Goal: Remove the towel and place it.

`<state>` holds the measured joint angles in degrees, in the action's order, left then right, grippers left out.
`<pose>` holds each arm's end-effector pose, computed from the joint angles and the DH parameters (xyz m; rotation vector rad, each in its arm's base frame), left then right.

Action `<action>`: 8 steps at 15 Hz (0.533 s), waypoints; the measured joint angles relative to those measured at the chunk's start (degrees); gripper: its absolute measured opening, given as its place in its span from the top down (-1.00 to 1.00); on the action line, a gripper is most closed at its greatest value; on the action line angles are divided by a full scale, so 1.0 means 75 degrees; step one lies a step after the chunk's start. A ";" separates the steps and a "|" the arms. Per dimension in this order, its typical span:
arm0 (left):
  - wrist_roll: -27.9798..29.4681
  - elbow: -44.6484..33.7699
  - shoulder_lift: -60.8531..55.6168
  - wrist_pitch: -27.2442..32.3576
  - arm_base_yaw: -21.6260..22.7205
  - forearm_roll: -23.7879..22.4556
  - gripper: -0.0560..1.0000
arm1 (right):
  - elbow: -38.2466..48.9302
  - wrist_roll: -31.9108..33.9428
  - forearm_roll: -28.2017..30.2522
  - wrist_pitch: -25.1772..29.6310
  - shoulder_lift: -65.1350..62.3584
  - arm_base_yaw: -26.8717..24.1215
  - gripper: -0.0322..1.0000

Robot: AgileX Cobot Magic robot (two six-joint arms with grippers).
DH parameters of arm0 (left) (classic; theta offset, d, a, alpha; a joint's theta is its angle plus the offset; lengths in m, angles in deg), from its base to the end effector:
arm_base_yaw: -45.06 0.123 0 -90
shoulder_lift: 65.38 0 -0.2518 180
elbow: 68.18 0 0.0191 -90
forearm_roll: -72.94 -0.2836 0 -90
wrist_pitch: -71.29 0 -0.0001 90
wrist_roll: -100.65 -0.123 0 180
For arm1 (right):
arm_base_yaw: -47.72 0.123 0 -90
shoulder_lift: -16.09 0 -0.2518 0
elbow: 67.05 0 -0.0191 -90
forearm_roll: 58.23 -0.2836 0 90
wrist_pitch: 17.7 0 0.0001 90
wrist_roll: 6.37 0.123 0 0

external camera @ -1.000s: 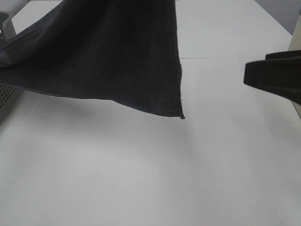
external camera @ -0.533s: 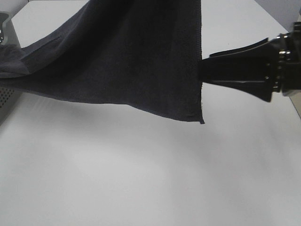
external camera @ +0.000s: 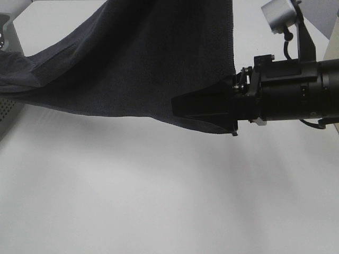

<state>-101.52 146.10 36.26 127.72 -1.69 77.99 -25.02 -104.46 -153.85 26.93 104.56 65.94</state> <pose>0.2724 -0.3028 0.4283 1.2240 1.8020 -0.3536 0.2517 0.1735 0.1547 -0.7792 2.0082 1.0201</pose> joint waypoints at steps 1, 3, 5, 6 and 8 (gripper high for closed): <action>0.0000 0.0000 0.0000 0.0000 0.0000 0.0000 0.89 | 0.0000 -0.0092 -0.0099 0.0000 0.0000 0.0000 -0.31; 0.0000 0.0000 0.0000 0.0000 0.0000 -0.0015 0.89 | 0.0000 -0.0176 -0.0153 0.0000 0.0008 0.0000 0.02; 0.0000 0.0000 0.0000 0.0000 0.0000 -0.0046 0.89 | 0.0000 -0.0176 0.0038 0.0000 0.0008 0.0000 0.12; 0.0000 0.0000 0.0000 0.0000 0.0000 -0.0076 0.89 | 0.0000 -0.0099 0.0191 -0.0008 0.0008 0.0000 0.14; 0.0000 0.0000 0.0000 0.0000 0.0000 -0.0206 0.89 | 0.0000 0.0053 0.0390 -0.0076 0.0008 0.0000 0.14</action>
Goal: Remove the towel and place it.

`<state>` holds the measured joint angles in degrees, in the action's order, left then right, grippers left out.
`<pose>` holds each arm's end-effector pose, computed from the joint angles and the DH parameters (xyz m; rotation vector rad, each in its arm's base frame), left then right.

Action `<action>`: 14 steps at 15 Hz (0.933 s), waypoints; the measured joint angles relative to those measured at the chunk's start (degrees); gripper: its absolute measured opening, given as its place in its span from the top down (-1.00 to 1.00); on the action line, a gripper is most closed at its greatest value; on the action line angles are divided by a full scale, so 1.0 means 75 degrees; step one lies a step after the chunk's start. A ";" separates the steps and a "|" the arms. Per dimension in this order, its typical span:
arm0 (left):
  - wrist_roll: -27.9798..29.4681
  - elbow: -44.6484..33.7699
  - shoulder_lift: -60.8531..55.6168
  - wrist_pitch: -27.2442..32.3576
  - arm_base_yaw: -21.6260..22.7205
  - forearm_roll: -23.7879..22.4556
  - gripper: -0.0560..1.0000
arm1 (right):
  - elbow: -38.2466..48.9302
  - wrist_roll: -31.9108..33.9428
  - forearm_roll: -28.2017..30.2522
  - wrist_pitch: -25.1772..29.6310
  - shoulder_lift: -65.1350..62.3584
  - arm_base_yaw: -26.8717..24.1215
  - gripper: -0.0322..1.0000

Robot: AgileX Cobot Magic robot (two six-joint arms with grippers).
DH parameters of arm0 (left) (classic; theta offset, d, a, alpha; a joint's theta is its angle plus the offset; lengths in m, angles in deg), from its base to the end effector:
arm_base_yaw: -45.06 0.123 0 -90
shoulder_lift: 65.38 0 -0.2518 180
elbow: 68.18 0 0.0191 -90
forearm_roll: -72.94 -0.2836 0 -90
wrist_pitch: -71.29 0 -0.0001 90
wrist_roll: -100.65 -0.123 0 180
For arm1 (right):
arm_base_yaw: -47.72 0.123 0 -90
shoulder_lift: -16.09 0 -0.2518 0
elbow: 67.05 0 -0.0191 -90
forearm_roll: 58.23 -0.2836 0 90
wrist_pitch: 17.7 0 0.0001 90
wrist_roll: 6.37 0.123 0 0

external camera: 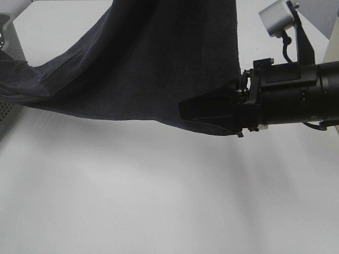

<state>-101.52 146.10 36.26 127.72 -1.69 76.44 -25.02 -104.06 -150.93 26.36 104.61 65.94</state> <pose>0.2745 -0.3009 0.4281 1.2256 1.7986 -0.3207 0.2498 0.1723 0.1505 -0.8278 2.0245 0.9905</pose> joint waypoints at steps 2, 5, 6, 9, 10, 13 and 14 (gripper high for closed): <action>0.0000 0.0000 0.0000 0.0023 0.0000 -0.0038 0.89 | 0.0000 0.0053 0.0046 -0.0015 0.0000 0.0000 0.15; 0.0000 0.0000 0.0000 0.0076 0.0000 -0.0107 0.89 | 0.0000 0.0336 0.0260 -0.0023 0.0000 0.0000 0.15; 0.0000 0.0000 0.0000 0.0092 0.0000 -0.0107 0.89 | 0.0000 0.0451 0.0458 -0.0015 0.0000 0.0000 0.15; 0.0000 0.0000 0.0000 0.0107 0.0000 -0.0107 0.89 | 0.0000 0.0710 0.0810 0.0145 0.0000 0.0000 0.15; 0.0000 0.0000 0.0000 0.0107 0.0000 -0.0107 0.89 | 0.0000 0.0749 0.0810 0.0160 -0.0008 0.0000 0.15; 0.0000 0.0000 0.0000 0.0260 0.0000 -0.0107 0.89 | 0.0000 0.0787 0.0886 0.0160 -0.0290 0.0000 0.15; 0.0000 0.0000 0.0000 0.0283 0.0000 -0.0107 0.89 | 0.0000 0.0795 0.0932 0.0160 -0.0374 0.0000 0.15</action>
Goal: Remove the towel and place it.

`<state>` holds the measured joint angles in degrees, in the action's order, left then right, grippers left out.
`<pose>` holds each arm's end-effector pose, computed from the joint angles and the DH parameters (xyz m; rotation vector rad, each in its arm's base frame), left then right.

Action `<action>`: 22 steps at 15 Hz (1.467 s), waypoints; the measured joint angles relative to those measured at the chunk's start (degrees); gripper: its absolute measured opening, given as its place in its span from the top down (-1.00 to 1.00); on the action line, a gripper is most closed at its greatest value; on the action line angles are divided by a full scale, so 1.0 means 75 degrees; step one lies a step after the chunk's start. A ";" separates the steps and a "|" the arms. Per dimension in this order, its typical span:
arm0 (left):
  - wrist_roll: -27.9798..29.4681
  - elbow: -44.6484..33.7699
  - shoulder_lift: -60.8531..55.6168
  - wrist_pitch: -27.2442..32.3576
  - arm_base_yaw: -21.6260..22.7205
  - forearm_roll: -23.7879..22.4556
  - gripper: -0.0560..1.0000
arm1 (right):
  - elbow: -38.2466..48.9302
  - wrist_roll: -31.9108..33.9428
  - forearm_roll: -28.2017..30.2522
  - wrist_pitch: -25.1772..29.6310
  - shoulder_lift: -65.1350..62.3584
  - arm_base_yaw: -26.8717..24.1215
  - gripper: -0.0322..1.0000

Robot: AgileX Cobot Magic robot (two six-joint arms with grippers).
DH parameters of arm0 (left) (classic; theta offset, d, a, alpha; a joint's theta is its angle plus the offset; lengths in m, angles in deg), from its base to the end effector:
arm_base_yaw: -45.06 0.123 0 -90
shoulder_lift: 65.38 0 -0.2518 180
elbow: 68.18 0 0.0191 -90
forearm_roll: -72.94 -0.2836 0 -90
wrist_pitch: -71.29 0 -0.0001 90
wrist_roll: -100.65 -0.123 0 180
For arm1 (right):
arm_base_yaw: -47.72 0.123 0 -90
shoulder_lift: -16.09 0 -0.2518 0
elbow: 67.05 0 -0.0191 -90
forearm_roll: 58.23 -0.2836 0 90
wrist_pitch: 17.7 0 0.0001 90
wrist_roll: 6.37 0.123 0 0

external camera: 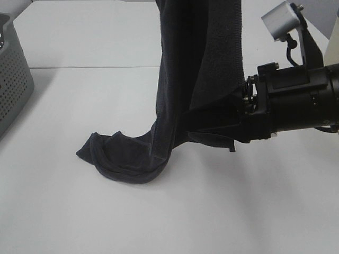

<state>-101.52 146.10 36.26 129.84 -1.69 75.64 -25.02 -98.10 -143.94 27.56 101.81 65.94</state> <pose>0.2737 -0.2982 0.4243 1.2481 1.8267 -0.2974 0.2402 0.1708 0.1574 -0.8890 2.0470 0.9960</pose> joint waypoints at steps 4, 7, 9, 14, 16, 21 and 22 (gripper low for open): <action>0.0000 0.0000 0.0000 0.0015 0.0000 -0.0008 0.89 | 0.0000 0.0306 0.0351 0.0000 -0.0053 0.0000 0.34; 0.0000 0.0000 0.0000 0.0168 0.0000 -0.0008 0.89 | 0.0000 0.0550 0.0489 -0.0053 -0.0351 0.0000 0.86; 0.0000 0.0000 0.0000 0.0176 0.0000 -0.0008 0.89 | 0.0000 0.0573 0.0497 -0.0107 -0.0497 0.0000 0.93; 0.0000 0.0000 0.0000 0.0176 0.0000 -0.0008 0.89 | -0.0038 0.1788 0.0718 -0.0153 -0.0672 0.0000 0.93; 0.0000 0.0000 0.0000 0.0176 0.0000 -0.0008 0.89 | -0.0313 0.2880 0.1467 -0.0061 -0.0672 0.0000 0.93; 0.0000 0.0000 0.0000 0.0176 0.0000 -0.0008 0.89 | -0.2017 0.7380 0.5699 0.0336 -0.1154 0.0000 0.93; 0.0000 0.0000 0.0000 0.0176 0.0000 -0.0122 0.89 | -0.2934 0.9015 0.7532 0.1039 -0.1192 0.0000 0.93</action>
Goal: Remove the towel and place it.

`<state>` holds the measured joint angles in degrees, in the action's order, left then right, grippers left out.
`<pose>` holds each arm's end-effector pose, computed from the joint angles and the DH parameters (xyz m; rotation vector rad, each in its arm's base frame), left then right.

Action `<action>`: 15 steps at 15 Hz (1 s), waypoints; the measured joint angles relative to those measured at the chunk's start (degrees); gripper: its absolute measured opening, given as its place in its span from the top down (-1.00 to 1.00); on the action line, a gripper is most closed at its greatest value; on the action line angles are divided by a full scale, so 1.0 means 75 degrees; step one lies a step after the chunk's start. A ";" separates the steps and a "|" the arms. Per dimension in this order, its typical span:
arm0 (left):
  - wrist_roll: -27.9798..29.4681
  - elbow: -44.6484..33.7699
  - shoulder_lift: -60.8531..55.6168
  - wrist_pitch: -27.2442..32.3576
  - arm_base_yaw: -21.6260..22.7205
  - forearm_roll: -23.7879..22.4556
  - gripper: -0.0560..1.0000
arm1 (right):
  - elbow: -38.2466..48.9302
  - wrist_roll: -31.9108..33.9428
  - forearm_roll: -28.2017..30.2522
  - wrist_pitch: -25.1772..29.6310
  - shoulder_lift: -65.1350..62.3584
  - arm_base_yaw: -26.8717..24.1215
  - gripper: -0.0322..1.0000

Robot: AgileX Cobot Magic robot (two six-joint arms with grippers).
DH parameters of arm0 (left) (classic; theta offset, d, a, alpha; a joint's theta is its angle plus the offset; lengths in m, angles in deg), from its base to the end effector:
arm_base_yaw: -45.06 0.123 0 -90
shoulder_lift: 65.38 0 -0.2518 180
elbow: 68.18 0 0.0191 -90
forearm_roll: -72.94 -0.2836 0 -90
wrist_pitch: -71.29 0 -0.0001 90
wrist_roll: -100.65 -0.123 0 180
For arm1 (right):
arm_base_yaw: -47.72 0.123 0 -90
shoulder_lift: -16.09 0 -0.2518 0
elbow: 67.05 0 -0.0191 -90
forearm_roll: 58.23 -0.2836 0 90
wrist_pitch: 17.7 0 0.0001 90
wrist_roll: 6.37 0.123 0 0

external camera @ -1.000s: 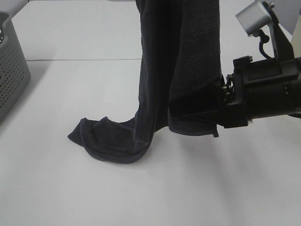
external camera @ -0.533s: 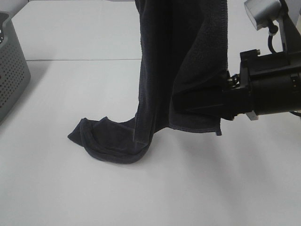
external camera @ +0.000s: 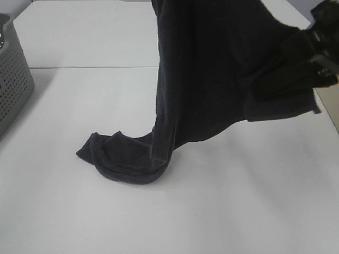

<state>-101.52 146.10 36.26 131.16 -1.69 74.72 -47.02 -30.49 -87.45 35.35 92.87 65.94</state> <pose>0.2738 -0.2958 0.4220 1.2620 1.8434 -0.2737 0.2599 0.1361 0.2595 -0.6754 2.4480 0.5971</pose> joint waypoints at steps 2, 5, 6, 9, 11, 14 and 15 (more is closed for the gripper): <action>0.0000 0.0000 0.0000 0.0000 0.0000 -0.0405 0.89 | -0.0955 0.1047 0.1543 0.0749 -0.0008 0.0000 0.93; 0.0000 0.0000 0.0053 -0.0023 0.0000 -0.1375 0.89 | -0.2429 0.1536 0.3079 0.1398 -0.0008 0.0000 0.93; 0.0000 0.0000 0.0115 -0.0145 0.0000 -0.1482 0.89 | -0.2926 0.1520 0.3369 0.1436 0.0000 0.0000 0.93; 0.0000 0.0000 0.0183 -0.0772 0.0008 -0.1581 0.89 | -0.3904 0.1184 0.3705 0.1459 0.0290 0.0000 0.93; 0.0061 0.0000 0.0183 -0.1505 0.0199 -0.1604 0.89 | -0.4561 0.0779 0.3759 0.1451 0.0710 0.0000 0.93; 0.0092 0.0000 0.0183 -0.2995 0.0856 -0.1635 0.89 | -0.5432 0.0451 0.3896 0.0978 0.1413 0.0000 0.93; 0.0092 0.0000 0.0199 -0.3522 0.1100 -0.1635 0.89 | -0.5699 0.0420 0.3980 0.0596 0.1704 0.0000 0.93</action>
<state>-100.83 146.10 37.75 104.75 6.56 62.46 -89.76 -27.34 -57.60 39.82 105.65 65.94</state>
